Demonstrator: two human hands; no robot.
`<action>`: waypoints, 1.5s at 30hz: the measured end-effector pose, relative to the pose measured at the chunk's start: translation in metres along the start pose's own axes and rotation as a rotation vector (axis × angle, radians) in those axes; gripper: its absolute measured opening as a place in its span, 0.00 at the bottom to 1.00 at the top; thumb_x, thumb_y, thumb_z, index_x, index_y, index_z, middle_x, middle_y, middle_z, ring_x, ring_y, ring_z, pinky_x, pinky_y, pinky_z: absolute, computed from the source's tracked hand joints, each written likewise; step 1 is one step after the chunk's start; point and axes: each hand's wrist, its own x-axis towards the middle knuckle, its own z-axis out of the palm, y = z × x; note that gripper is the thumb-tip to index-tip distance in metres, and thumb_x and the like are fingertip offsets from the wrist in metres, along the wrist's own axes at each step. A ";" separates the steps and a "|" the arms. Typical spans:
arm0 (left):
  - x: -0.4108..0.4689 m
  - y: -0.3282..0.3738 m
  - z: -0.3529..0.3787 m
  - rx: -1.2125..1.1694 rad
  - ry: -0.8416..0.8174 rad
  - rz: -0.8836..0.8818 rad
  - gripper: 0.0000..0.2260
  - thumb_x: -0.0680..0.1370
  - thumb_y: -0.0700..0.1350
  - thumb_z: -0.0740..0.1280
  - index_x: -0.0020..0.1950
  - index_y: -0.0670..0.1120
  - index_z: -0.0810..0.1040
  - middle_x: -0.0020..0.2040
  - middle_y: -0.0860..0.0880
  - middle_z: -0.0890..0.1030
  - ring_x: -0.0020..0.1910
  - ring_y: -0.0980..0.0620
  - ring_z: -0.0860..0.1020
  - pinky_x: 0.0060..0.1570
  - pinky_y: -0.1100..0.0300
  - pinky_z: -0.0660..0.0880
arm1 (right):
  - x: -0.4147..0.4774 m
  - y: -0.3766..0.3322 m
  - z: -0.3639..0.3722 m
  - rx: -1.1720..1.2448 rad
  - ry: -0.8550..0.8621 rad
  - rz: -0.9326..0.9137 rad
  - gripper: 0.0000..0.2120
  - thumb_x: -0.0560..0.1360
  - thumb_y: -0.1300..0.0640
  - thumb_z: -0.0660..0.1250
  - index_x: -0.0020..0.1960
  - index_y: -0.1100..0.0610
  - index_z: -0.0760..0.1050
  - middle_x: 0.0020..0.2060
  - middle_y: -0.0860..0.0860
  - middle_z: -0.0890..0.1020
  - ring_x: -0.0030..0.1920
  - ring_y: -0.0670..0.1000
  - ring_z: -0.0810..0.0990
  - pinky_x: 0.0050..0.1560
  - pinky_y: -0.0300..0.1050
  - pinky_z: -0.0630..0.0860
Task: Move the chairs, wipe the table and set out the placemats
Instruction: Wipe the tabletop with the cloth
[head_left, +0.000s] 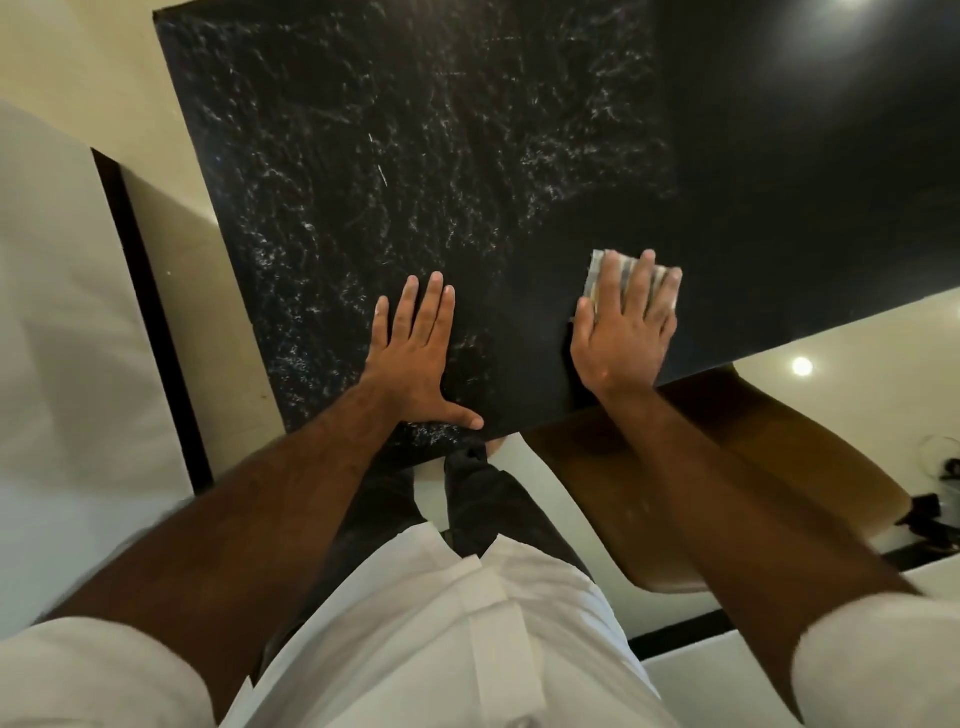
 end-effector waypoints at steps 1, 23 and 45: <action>-0.001 0.001 0.000 -0.001 -0.001 -0.003 0.81 0.55 0.89 0.66 0.82 0.45 0.21 0.81 0.46 0.19 0.82 0.39 0.22 0.82 0.31 0.31 | 0.004 -0.010 0.001 0.007 0.005 -0.011 0.34 0.88 0.37 0.50 0.90 0.46 0.48 0.89 0.59 0.48 0.87 0.70 0.46 0.80 0.75 0.63; -0.001 0.007 -0.005 -0.030 -0.057 -0.049 0.81 0.55 0.88 0.68 0.80 0.46 0.18 0.79 0.46 0.16 0.80 0.38 0.19 0.80 0.30 0.29 | -0.004 -0.009 0.003 -0.001 0.046 0.002 0.32 0.88 0.38 0.51 0.90 0.46 0.50 0.89 0.58 0.50 0.87 0.69 0.48 0.80 0.72 0.64; -0.006 0.032 0.009 -0.100 0.270 -0.024 0.63 0.72 0.86 0.54 0.88 0.43 0.34 0.87 0.44 0.29 0.86 0.39 0.31 0.82 0.29 0.35 | -0.004 -0.017 -0.004 0.149 -0.039 -0.339 0.30 0.89 0.42 0.50 0.89 0.46 0.53 0.89 0.51 0.52 0.89 0.60 0.44 0.82 0.72 0.61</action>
